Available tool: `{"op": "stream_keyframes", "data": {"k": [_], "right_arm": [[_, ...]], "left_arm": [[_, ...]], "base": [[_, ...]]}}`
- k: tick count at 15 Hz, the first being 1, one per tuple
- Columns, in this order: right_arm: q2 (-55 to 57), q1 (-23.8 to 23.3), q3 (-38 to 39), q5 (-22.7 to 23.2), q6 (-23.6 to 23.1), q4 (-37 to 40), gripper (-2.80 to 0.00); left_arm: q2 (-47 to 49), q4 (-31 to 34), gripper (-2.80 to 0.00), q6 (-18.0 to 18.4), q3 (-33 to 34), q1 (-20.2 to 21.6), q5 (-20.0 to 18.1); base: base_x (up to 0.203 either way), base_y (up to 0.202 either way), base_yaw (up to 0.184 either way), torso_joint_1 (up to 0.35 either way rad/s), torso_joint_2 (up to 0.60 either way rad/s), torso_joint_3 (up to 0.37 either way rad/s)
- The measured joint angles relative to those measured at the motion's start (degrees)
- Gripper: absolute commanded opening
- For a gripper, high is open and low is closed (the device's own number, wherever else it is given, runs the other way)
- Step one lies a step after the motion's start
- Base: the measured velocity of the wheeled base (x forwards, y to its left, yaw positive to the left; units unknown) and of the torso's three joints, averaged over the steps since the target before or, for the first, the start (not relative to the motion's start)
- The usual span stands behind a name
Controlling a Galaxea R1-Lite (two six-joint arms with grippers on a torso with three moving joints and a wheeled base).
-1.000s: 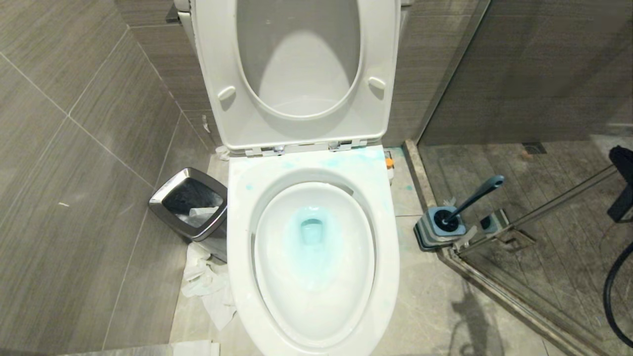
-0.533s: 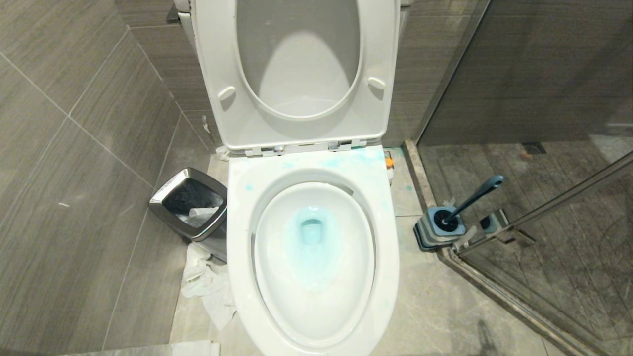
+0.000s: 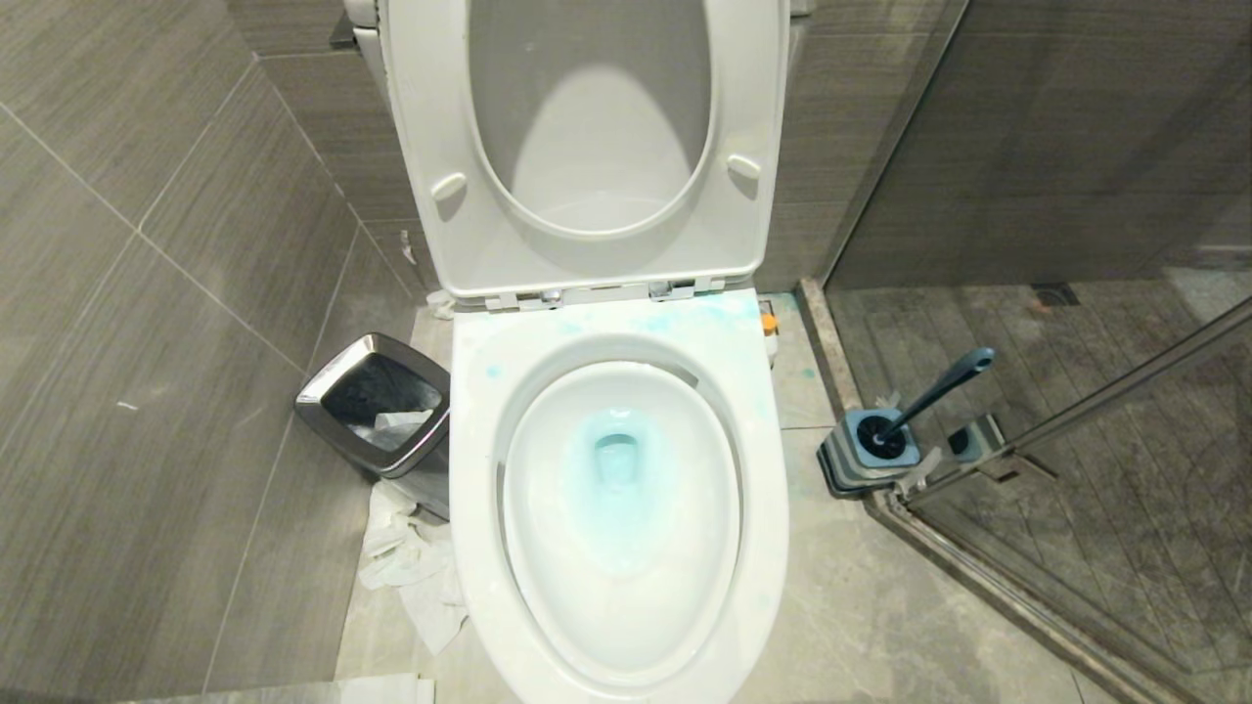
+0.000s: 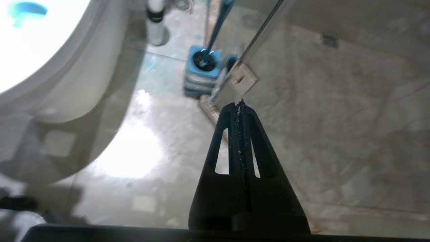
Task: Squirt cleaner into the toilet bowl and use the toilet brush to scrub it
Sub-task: Flush the toilet
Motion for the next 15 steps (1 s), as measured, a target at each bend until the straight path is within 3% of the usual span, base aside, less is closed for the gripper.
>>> {"op": "stream_keyframes", "data": {"k": [4,8,15], "right_arm": [[-5.1,-0.1,4.3,2.4,4.5,-0.9,-2.80],[-6.1,-0.1,11.7,4.6,4.7,-10.5,-2.80],[-6.3,-0.1,12.6,6.2,4.1,-9.9,-2.80]], "left_arm": [[0.0,0.0,-2.80,0.0,0.0,0.0,0.0],[0.0,0.0,-2.80,0.0,0.0,0.0,0.0],[0.0,0.0,-2.80,0.2,0.0,0.0,0.0]], "base": [[0.000,0.000,0.000,0.000,0.00,0.000],[0.000,0.000,0.000,0.000,0.00,0.000],[0.000,0.000,0.000,0.000,0.00,0.000]]}}
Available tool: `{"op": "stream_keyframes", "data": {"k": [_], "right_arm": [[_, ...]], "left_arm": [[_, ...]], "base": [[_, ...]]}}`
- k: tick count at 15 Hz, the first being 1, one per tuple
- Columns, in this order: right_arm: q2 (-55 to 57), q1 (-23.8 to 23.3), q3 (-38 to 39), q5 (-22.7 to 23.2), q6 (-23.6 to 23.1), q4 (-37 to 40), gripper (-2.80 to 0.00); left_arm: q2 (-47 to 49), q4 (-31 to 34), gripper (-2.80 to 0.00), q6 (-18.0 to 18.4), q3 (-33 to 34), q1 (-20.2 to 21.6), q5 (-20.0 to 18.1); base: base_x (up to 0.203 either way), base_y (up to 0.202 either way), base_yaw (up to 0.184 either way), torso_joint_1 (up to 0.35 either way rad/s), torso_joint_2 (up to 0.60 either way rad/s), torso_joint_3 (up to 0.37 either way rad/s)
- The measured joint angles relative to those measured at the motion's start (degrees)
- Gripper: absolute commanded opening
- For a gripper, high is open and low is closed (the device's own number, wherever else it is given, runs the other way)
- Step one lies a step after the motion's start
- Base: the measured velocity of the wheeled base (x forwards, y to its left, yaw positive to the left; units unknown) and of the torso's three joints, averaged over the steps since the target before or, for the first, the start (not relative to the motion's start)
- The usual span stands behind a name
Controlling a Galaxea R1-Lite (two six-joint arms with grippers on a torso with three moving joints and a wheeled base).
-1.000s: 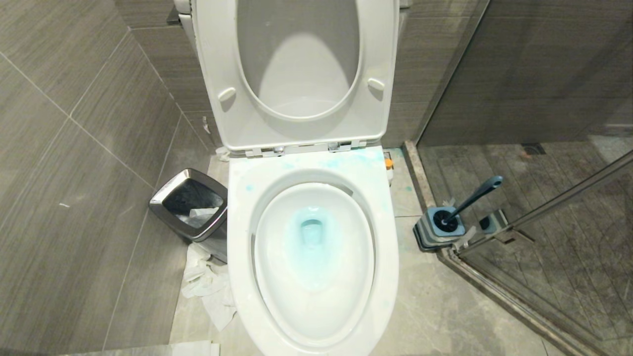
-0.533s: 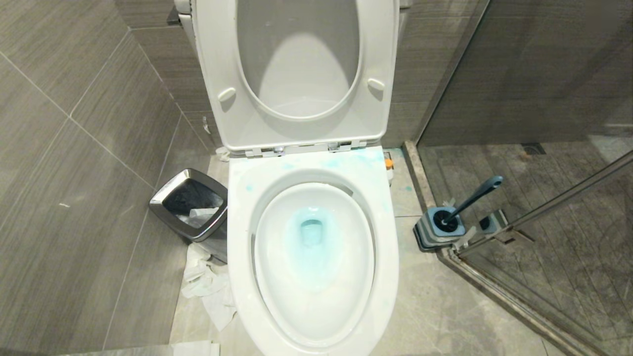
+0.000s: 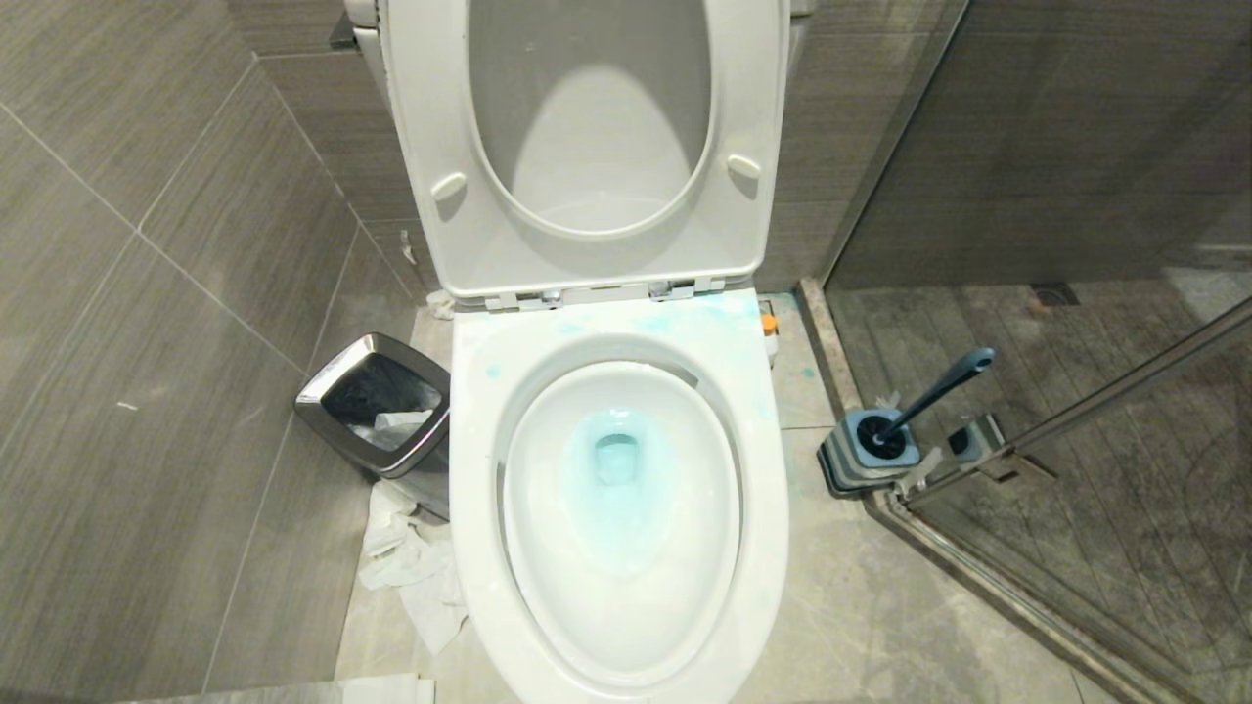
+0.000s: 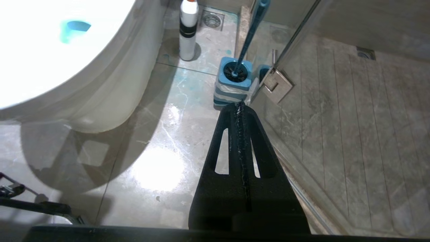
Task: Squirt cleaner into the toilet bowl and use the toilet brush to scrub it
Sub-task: Flush the toilet
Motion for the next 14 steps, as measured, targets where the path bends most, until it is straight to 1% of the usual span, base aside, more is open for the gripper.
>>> {"op": "stream_keyframes", "data": {"k": [1,3,4,5,6,8,10,11,14], "right_arm": [[0.0,0.0,0.0,0.0,0.8,0.7,-2.80],[0.0,0.0,0.0,-0.3,4.0,3.0,-2.80],[0.0,0.0,-0.1,-0.8,6.5,2.9,-2.80],[0.0,0.0,-0.1,-1.9,8.6,2.8,-2.80],[0.0,0.0,-0.1,-2.7,9.7,2.8,-2.80],[0.0,0.0,-0.1,-2.8,10.0,2.7,-2.80],[0.0,0.0,-0.1,-2.8,10.0,2.8,-2.80],[0.0,0.0,-0.1,-2.9,10.0,2.7,-2.80],[0.0,0.0,-0.1,-2.8,10.0,2.7,-2.80]], "left_arm": [[0.0,0.1,-2.80,0.4,0.0,0.0,0.0],[0.0,-0.3,-2.80,2.8,-0.6,0.0,0.0],[0.0,-1.7,-2.80,4.4,-2.6,0.0,-0.3],[0.1,-1.7,-2.80,6.3,-5.0,0.0,-0.6],[0.3,-1.7,-2.80,8.3,-8.1,0.0,-1.1],[1.8,-0.5,-2.80,12.6,-16.1,0.0,-3.5],[6.3,0.3,-2.80,15.2,-25.0,0.1,-5.4],[9.8,0.5,-2.80,16.0,-30.5,0.2,-5.8],[21.9,0.6,-2.80,16.7,-45.7,0.3,-6.0]], "base": [[0.000,0.000,0.000,0.000,0.00,0.000],[0.000,0.000,0.000,0.000,0.00,0.000],[0.000,0.000,0.000,0.000,0.00,0.000],[0.000,0.000,0.000,0.000,0.00,0.000],[0.000,0.000,0.000,0.000,0.00,0.000],[0.000,0.000,0.000,0.000,0.00,0.000],[0.000,0.000,0.000,0.000,0.00,0.000],[0.000,0.000,0.000,0.000,0.00,0.000],[0.000,0.000,0.000,0.000,0.00,0.000]]}}
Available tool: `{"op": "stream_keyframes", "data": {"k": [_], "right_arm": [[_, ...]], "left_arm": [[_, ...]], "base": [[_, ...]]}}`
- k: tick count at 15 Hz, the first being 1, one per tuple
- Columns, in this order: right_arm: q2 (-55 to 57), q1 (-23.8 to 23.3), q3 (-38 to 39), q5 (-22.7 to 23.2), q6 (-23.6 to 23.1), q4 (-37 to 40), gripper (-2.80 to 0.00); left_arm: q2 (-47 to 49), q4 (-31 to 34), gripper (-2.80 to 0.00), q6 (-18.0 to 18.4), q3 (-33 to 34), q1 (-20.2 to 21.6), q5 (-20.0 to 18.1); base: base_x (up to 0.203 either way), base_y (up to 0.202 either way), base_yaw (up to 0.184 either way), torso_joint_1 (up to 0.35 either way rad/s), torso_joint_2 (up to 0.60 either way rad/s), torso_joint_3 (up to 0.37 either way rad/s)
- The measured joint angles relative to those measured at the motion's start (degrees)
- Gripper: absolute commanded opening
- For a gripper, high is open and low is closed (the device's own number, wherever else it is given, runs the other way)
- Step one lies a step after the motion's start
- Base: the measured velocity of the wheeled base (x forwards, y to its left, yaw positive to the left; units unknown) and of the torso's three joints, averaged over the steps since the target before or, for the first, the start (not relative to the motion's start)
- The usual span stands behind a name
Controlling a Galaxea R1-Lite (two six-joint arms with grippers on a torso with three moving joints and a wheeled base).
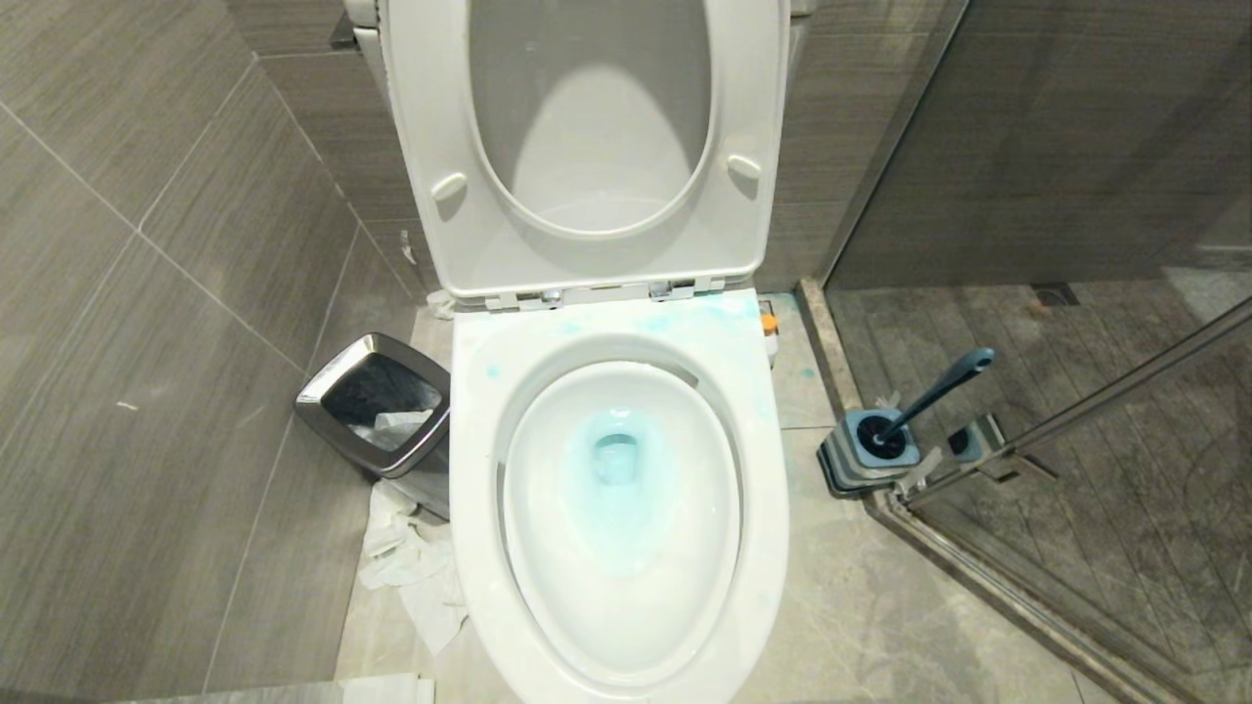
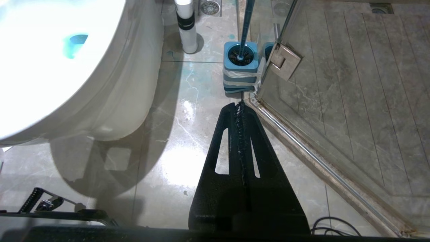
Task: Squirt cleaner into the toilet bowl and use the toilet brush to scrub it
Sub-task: Flush the toilet
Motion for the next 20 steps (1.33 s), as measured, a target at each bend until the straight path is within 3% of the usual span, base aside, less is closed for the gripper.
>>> {"op": "stream_keyframes", "data": {"k": [5,10,15,17,20], "right_arm": [[0.0,0.0,0.0,0.0,0.0,0.0,-2.80],[0.1,0.0,0.0,0.0,0.0,0.0,-2.80],[0.1,0.0,0.0,0.0,0.0,0.0,-2.80],[0.1,0.0,0.0,0.0,0.0,0.0,-2.80],[0.1,0.0,0.0,0.0,0.0,0.0,-2.80]], "left_arm": [[18.4,-0.4,-2.80,-1.8,-12.3,0.1,0.9],[41.0,-3.4,-2.80,-10.8,-29.6,0.2,0.7],[65.3,-16.9,-2.80,-22.8,-54.4,1.7,-1.8],[72.0,-22.6,-2.80,-26.9,-60.0,2.0,-2.2],[79.6,-32.1,-2.80,-28.5,-64.2,0.5,-2.3]], "base": [[0.000,0.000,0.000,0.000,0.00,0.000],[0.000,0.000,0.000,0.000,0.00,0.000],[0.000,0.000,0.000,0.000,0.00,0.000],[0.000,0.000,0.000,0.000,0.00,0.000],[0.000,0.000,0.000,0.000,0.00,0.000]]}}
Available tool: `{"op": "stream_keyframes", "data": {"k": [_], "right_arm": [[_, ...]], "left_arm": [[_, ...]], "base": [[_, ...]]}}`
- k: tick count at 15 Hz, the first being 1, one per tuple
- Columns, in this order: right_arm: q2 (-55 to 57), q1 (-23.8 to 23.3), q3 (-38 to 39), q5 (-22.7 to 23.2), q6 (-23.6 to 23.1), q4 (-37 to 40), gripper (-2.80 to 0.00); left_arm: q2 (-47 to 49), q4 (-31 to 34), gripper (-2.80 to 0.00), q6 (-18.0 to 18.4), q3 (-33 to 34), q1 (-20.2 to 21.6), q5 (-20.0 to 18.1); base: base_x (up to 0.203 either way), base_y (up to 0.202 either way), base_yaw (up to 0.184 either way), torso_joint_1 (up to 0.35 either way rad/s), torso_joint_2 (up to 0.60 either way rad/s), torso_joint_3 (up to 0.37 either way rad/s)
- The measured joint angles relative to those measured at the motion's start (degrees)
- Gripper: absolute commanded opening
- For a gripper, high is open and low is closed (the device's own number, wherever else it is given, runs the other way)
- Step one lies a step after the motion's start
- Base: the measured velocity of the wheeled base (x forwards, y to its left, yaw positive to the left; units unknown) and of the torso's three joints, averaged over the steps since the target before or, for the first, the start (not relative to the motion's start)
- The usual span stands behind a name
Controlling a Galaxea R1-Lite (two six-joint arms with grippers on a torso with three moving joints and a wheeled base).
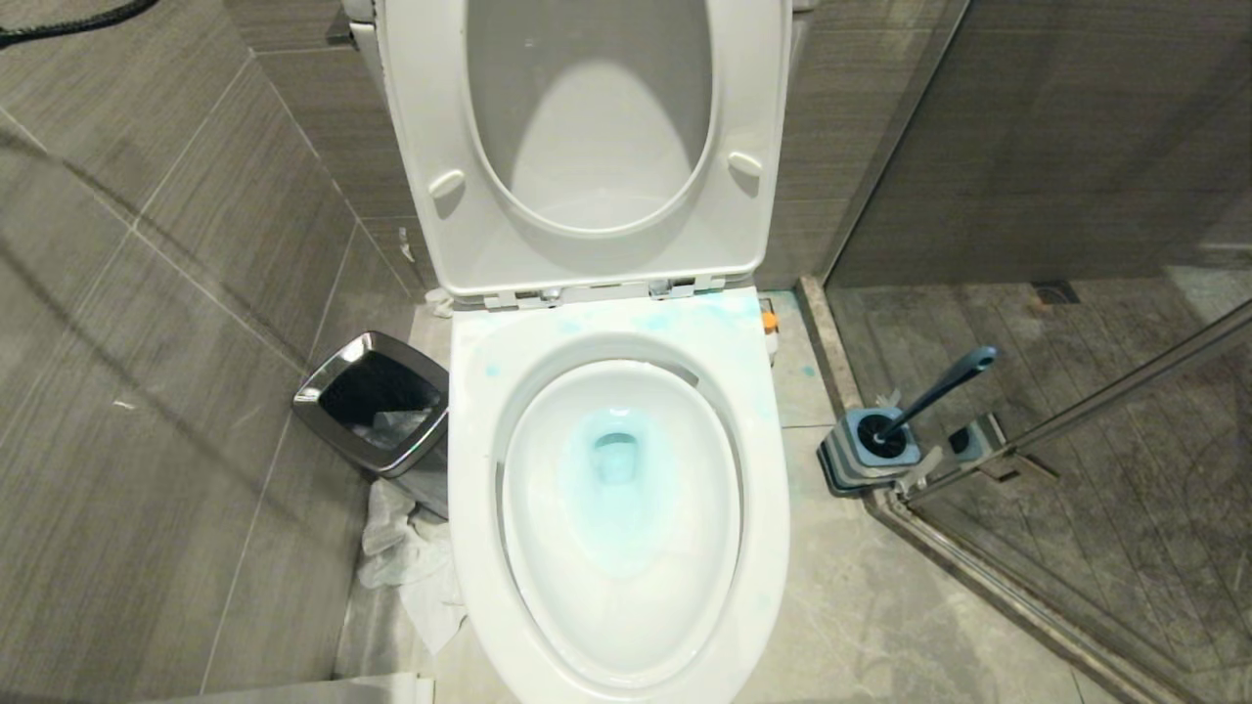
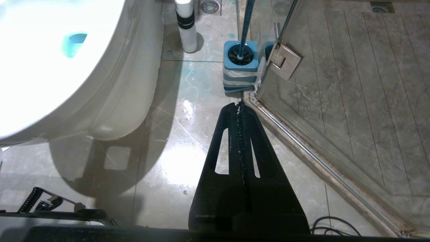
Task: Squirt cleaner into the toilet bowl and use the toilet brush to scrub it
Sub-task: Flush the toilet
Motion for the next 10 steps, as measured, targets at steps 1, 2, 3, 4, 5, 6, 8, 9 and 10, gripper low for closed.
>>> {"op": "stream_keyframes", "data": {"k": [1,2,3,4,5,6,8,9,10], "right_arm": [[0.0,0.0,0.0,0.0,0.0,0.0,-2.80],[0.0,0.0,0.0,0.0,0.0,0.0,-2.80],[0.0,0.0,0.0,0.0,0.0,0.0,-2.80],[0.0,0.0,0.0,0.0,0.0,0.0,-2.80],[0.0,0.0,0.0,0.0,0.0,0.0,-2.80],[0.0,0.0,0.0,0.0,0.0,0.0,-2.80],[0.0,0.0,0.0,0.0,0.0,0.0,-2.80],[0.0,0.0,0.0,0.0,0.0,0.0,-2.80],[0.0,0.0,0.0,0.0,0.0,0.0,-2.80]], "left_arm": [[1.9,-3.2,-2.80,0.0,-0.5,-0.8,0.0],[3.6,-5.9,-2.80,0.1,-0.9,-1.5,-0.1],[4.7,-7.4,-2.80,0.2,-1.0,-2.0,-0.1],[5.9,-7.9,-2.80,0.3,-1.1,-2.5,-0.1],[6.9,-8.0,-2.80,0.4,-1.1,-2.8,0.0],[7.7,-8.2,-2.80,0.4,-1.1,-2.9,0.0],[9.4,-8.3,-2.80,0.4,-1.3,-3.5,0.1],[10.3,-8.3,-2.80,0.3,-1.3,-3.6,0.2],[11.0,-8.3,-2.80,0.3,-1.3,-3.7,0.2]], "base": [[0.000,0.000,0.000,0.000,0.00,0.000],[0.000,0.000,0.000,0.000,0.00,0.000],[0.000,0.000,0.000,0.000,0.00,0.000],[0.000,0.000,0.000,0.000,0.00,0.000],[0.000,0.000,0.000,0.000,0.00,0.000],[0.000,0.000,0.000,0.000,0.00,0.000],[0.000,0.000,0.000,0.000,0.00,0.000],[0.000,0.000,0.000,0.000,0.00,0.000],[0.000,0.000,0.000,0.000,0.00,0.000]]}}
